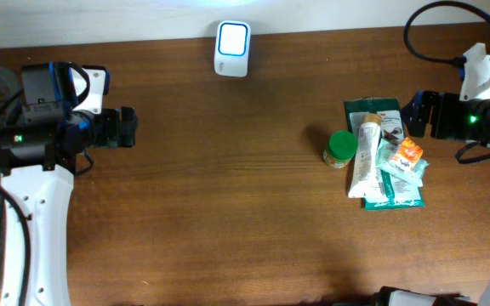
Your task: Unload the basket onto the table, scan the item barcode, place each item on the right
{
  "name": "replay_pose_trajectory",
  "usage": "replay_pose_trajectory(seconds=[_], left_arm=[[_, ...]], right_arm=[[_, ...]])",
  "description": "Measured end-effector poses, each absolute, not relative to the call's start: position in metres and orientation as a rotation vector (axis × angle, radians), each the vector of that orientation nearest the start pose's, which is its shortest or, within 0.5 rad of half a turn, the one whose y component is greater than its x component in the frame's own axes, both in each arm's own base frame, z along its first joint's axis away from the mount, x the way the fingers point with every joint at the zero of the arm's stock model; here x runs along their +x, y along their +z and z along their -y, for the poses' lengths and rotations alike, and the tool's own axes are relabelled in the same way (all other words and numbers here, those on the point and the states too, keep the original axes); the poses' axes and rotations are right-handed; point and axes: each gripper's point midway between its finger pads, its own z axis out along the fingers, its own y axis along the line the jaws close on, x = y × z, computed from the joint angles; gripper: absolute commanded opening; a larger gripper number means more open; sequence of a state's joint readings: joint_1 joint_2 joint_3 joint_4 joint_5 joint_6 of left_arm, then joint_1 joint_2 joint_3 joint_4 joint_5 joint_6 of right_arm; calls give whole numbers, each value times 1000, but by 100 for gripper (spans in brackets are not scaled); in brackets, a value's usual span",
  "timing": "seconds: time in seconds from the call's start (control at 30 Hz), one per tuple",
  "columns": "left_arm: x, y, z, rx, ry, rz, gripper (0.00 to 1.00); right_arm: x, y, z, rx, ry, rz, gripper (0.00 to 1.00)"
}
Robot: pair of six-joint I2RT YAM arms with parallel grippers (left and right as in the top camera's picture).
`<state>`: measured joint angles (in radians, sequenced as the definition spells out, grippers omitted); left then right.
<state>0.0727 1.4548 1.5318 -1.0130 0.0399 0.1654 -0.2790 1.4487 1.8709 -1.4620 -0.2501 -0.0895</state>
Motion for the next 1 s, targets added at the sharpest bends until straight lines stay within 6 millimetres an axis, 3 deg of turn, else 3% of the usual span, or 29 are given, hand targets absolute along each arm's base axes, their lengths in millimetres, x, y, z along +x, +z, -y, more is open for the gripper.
replay_pose_trajectory(seconds=[0.1, 0.23, 0.33, 0.4, 0.57, 0.73, 1.0], left_arm=[[374, 257, -20, 133, 48, -2503, 99], [374, 257, -20, 133, 48, -2503, 99], [374, 257, -20, 133, 48, -2503, 99], [374, 257, -20, 133, 48, -2503, 99], [374, 257, -20, 133, 48, -2502, 99], [374, 257, -20, 133, 48, -2503, 99], [374, 256, -20, 133, 48, -2503, 99]], right_arm=[[307, 327, 30, 95, 201, -2557, 98], [289, 351, -18, -108, 244, -2484, 99], [274, 366, -38, -203, 248, -2422, 98], [273, 378, -39, -215, 224, -2356, 98], [296, 400, -36, -220, 177, -2143, 98], [301, 385, -36, -225, 145, -1954, 98], [288, 335, -36, -232, 125, -1817, 98]])
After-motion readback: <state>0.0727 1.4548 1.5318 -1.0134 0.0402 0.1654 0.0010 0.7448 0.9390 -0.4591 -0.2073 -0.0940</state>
